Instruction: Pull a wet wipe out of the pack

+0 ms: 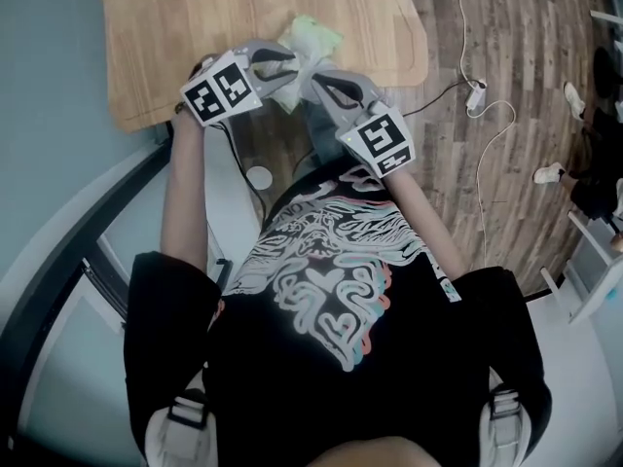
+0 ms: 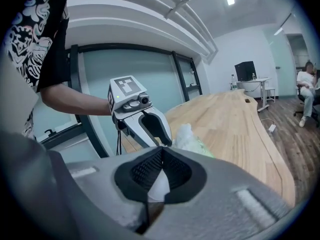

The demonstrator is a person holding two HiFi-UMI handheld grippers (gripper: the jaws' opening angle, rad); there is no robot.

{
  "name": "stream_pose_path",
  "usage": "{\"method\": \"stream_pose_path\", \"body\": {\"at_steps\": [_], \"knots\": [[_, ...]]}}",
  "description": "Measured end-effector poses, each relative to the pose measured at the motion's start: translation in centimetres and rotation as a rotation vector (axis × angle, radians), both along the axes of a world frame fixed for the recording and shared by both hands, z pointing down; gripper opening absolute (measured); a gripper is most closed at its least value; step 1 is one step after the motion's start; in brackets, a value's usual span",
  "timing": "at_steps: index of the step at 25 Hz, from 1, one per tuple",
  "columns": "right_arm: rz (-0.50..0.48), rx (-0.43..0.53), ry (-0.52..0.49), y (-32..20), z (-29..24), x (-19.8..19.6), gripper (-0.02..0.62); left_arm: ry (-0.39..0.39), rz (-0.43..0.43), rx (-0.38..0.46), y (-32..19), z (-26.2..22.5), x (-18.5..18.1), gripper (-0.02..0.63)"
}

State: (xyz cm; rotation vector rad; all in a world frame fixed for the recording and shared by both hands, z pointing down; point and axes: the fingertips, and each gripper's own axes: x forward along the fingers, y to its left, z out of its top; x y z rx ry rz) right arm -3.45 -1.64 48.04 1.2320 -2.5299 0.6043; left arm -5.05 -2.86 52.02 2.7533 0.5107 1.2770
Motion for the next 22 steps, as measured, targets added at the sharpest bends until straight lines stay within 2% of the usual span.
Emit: {"method": "stream_pose_path", "body": {"at_steps": [7, 15, 22], "knots": [[-0.002, -0.015, -0.002, -0.8, 0.2, 0.0, 0.000, -0.035, 0.131, -0.098, 0.5, -0.3, -0.4, 0.067], [-0.021, -0.017, 0.008, -1.8, 0.2, -0.3, 0.000, -0.081, 0.262, -0.086, 0.0, -0.2, -0.5, 0.069], [-0.068, -0.037, 0.035, -1.9, 0.6, -0.9, 0.000, -0.122, 0.329, -0.095, 0.5, -0.4, -0.6, 0.069]]}}
